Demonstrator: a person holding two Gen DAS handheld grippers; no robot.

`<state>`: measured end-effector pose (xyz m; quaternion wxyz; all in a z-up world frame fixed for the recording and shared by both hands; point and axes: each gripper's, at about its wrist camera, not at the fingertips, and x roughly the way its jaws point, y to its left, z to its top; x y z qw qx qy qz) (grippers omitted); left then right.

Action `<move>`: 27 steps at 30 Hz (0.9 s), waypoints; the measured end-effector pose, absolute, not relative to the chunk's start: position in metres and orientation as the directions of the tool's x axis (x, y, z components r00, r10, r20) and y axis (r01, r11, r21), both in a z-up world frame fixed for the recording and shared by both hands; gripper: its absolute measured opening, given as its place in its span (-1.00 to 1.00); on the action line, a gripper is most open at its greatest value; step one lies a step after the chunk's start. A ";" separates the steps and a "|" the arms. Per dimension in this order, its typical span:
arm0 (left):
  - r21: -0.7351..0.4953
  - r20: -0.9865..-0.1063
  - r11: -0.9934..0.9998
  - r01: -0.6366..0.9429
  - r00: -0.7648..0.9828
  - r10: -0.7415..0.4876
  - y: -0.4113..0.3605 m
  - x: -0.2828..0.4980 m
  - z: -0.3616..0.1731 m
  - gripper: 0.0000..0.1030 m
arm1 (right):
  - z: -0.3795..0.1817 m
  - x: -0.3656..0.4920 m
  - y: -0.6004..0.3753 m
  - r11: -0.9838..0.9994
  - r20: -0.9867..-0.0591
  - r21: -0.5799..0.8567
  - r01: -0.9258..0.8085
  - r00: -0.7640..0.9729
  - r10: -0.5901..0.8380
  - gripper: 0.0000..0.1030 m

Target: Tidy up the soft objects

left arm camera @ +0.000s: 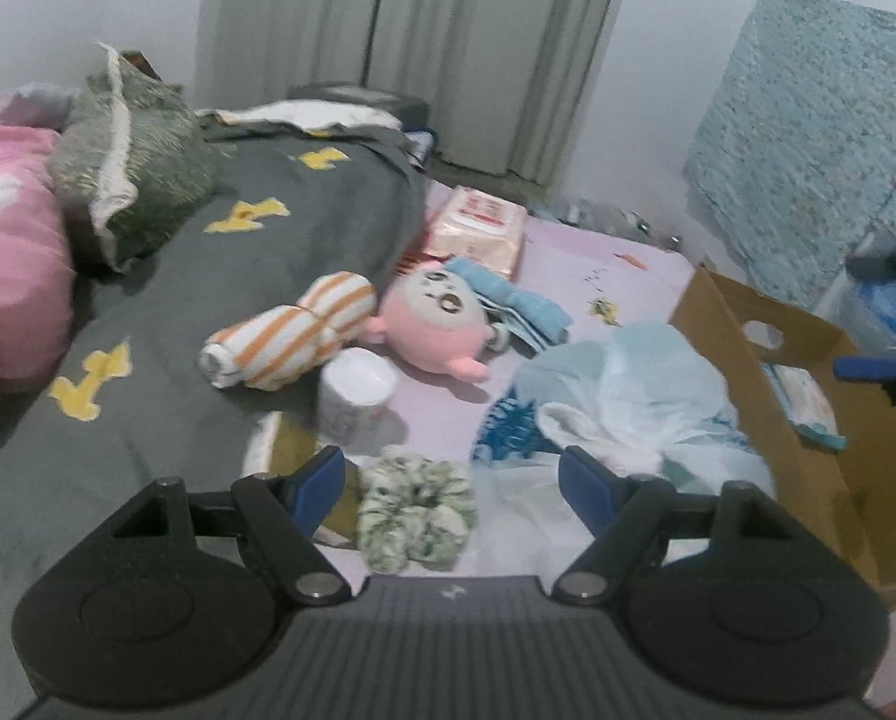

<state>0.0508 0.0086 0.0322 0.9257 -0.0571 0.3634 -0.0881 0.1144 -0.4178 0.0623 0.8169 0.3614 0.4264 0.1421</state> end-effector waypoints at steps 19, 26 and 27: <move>-0.145 -0.729 0.978 0.147 0.653 -0.206 -0.001 0.182 0.006 0.50 | 0.037 0.281 -0.237 0.683 -0.627 0.730 -0.014 0.384 0.678 0.83; -0.165 -0.797 0.978 0.125 0.567 -0.206 -0.015 0.235 -0.022 0.37 | -0.010 0.345 -0.216 0.738 -0.703 0.674 0.028 0.329 0.630 0.52; -0.157 -0.807 0.980 0.119 0.556 -0.197 -0.018 0.240 -0.026 0.37 | -0.016 0.350 -0.214 0.746 -0.714 0.665 0.030 0.319 0.623 0.44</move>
